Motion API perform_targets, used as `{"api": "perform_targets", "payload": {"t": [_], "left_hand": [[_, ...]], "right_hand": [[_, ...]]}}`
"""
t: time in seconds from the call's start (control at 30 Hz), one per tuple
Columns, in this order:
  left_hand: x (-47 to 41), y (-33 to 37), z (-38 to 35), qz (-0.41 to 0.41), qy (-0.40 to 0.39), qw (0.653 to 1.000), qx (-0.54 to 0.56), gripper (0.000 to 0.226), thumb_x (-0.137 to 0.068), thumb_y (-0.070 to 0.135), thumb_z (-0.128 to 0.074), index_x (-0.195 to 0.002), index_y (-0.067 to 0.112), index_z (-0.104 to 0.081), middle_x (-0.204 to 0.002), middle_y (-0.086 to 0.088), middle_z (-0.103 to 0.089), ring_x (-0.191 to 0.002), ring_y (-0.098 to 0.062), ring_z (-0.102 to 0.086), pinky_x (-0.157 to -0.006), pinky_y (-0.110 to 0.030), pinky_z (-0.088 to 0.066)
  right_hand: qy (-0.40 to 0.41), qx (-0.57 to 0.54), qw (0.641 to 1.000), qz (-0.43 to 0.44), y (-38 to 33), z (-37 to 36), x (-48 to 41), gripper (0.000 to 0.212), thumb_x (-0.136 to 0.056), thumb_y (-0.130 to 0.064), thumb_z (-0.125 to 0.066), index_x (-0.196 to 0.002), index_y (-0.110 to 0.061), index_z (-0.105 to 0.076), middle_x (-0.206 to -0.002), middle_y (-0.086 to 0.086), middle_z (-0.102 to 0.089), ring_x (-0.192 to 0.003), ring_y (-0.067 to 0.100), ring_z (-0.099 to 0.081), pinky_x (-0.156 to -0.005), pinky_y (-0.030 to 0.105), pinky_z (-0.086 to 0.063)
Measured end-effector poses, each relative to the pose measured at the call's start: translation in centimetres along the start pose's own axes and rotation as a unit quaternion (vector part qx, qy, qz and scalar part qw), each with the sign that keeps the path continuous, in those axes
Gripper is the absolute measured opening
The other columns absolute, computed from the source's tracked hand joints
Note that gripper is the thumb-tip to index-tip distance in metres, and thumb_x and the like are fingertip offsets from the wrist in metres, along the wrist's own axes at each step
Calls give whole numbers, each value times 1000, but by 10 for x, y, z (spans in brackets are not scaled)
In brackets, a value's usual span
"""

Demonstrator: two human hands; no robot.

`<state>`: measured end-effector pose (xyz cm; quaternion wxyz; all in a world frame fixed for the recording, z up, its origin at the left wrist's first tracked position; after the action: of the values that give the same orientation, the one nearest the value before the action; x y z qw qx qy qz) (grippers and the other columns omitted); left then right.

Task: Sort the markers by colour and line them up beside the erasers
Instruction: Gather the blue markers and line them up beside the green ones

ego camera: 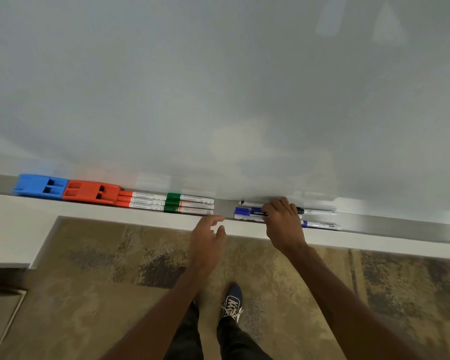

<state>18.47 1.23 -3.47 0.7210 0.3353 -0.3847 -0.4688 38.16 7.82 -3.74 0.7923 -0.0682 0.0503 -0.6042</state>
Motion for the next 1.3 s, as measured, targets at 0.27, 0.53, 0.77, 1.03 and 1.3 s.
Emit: {"api": "perform_targets", "payload": {"t": [0.27, 0.53, 0.77, 1.03, 1.3], "left_hand": [[16, -2, -49, 260, -127, 891, 349, 43, -87, 23, -71, -125, 8, -58, -109, -17, -72, -101, -31, -71, -97, -48, -53], [36, 2, -69, 309, -106, 825, 461, 32, -95, 17, -58, -121, -2, -57, -114, -23, -69, -105, -34, -69, -96, -48, -52], [34, 7, -76, 314, -108, 810, 484, 26, -97, 21, -55, -113, 0, -55, -109, -26, -70, -102, -37, -69, -84, -48, -57], [40, 13, -83, 323, -120, 799, 493, 23, -99, 20, -52, -111, 1, -54, -102, -23, -69, -102, -37, -69, -84, -50, -56], [40, 23, -89, 313, -144, 807, 479, 12, -96, 8, -55, -107, 2, -56, -93, -17, -68, -97, -33, -70, -86, -49, -57]], "right_hand": [[-23, -218, 976, -14, -18, 8, 44, 14, -92, -27, -65, -106, -27, -67, -103, -7, -69, -103, 16, -52, -89, 38, -38], [-5, -263, 964, -31, -4, 7, 77, 23, -96, -33, -59, -115, -24, -68, -107, -7, -69, -100, 10, -52, -86, 32, -42], [40, -95, 984, -145, 88, 17, 69, 33, -88, -14, -68, -121, -13, -63, -119, 10, -63, -113, 32, -53, -95, 46, -43], [-72, -17, 987, -145, 139, 13, 52, 32, -85, -10, -65, -116, -18, -63, -118, 4, -61, -115, 28, -44, -90, 43, -33], [-23, -82, 990, -109, 132, 22, 53, 23, -84, -5, -67, -101, -19, -69, -101, 0, -64, -104, 25, -47, -82, 40, -31]]}}
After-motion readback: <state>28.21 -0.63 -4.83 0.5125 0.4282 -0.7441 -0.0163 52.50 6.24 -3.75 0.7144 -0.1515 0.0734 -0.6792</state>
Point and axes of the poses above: each hand's wrist, its own x-axis away from the middle knuckle, its own z-axis out of the back of the hand, y = z × x, the point moved 5 cm from there along -x, towards the middle knuckle
